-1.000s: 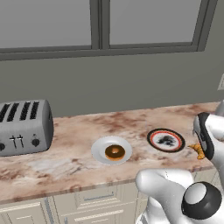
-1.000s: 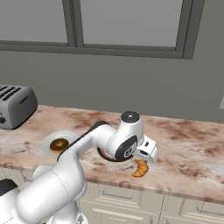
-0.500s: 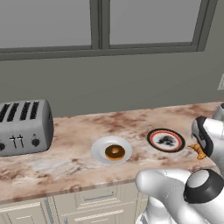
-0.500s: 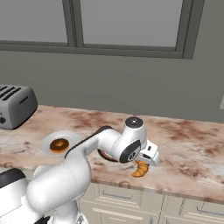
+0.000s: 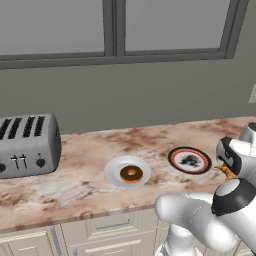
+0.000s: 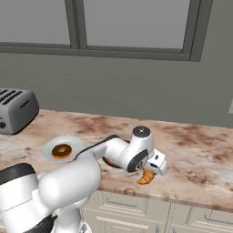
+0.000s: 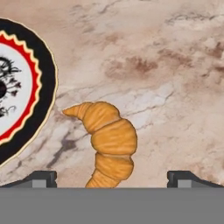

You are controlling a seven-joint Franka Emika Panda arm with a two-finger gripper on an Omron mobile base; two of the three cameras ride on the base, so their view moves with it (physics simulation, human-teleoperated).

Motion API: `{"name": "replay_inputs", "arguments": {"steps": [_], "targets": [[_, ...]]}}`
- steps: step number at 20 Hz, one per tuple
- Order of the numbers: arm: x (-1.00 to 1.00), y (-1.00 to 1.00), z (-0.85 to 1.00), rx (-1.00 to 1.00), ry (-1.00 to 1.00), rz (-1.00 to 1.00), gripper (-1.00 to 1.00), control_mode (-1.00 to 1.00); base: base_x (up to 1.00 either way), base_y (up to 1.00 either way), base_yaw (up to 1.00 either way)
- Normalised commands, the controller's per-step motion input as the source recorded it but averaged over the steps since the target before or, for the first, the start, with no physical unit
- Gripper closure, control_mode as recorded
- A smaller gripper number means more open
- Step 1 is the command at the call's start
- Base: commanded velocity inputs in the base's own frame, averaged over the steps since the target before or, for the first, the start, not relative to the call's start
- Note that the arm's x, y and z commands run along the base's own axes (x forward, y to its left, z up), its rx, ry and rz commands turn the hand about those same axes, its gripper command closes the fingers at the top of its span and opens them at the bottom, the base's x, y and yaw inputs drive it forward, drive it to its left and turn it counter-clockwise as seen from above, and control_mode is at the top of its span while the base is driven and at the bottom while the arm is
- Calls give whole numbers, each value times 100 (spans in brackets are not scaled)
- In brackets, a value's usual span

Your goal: Place the pastries on the plates.

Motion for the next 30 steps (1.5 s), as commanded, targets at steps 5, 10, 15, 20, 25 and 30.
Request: {"name": "replay_inputs", "arguments": {"steps": [5, 10, 15, 20, 25, 30], "targets": [[1, -6, -24, 0, 0, 0, -100, -100, 0, 0, 0], [17, 0, -20, 0, 0, 0, -100, -100, 0, 0, 0], [14, 0, -18, 0, 0, 0, -100, -100, 0, 0, 0], [1, -3, -20, 0, 0, 0, -100, -100, 0, 0, 0], [2, -2, -22, 0, 0, 0, -100, -100, 0, 0, 0], [2, -3, -21, 0, 0, 0, -100, -100, 0, 0, 0]]}}
